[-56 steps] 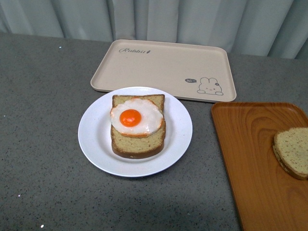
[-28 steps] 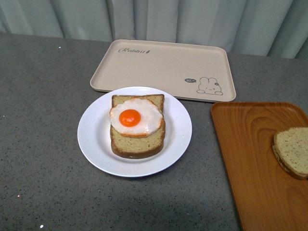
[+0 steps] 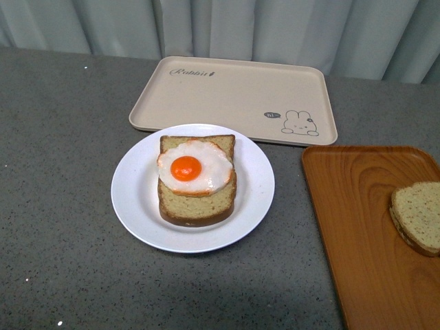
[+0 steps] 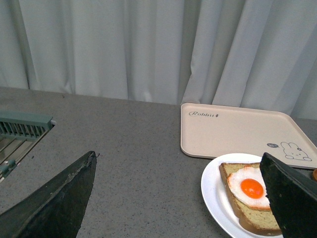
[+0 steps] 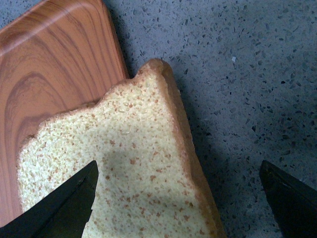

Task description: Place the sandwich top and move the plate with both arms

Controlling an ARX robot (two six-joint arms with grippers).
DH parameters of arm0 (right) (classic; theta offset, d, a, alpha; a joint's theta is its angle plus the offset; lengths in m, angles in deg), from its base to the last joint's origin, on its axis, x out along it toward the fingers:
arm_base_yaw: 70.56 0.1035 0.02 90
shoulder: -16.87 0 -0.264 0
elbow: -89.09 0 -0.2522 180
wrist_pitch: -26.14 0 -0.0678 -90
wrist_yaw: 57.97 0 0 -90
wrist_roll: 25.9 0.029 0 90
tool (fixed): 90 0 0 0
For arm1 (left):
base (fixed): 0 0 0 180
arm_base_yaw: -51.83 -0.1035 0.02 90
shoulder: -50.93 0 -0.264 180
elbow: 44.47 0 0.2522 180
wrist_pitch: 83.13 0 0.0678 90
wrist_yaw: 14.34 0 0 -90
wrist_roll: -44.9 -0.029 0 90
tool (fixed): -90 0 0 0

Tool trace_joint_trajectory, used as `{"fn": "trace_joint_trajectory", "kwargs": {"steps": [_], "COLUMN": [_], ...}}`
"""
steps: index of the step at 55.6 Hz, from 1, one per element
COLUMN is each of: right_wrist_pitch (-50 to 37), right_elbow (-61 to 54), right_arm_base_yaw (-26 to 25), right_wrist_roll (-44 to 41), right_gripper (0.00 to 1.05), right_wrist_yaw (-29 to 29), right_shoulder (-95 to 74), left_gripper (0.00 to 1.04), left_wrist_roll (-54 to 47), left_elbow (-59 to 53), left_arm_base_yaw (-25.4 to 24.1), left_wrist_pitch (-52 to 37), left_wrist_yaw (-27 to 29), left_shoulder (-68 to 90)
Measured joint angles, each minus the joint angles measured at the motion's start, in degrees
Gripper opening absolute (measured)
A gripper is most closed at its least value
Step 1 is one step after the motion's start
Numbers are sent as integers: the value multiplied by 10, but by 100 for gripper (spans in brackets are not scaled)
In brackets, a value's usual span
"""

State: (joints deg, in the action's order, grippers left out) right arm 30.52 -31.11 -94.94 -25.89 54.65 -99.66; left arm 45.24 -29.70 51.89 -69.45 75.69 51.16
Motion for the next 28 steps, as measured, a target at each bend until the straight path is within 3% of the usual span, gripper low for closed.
{"fn": "trace_joint_trajectory", "kwargs": {"steps": [6, 28], "right_wrist_pitch": [0, 10], "right_elbow": [7, 12], "right_arm_base_yaw": [1, 5], "right_wrist_roll": [1, -2], "right_gripper": [94, 37], "right_wrist_yaw": [-3, 2], "right_shoulder": [-7, -12], "left_gripper": [98, 98], "left_wrist_roll": [0, 0], "left_elbow": [0, 0], "left_arm_base_yaw": [0, 0], "left_wrist_pitch": [0, 0], "left_wrist_yaw": [0, 0], "left_shoulder": [0, 0]}}
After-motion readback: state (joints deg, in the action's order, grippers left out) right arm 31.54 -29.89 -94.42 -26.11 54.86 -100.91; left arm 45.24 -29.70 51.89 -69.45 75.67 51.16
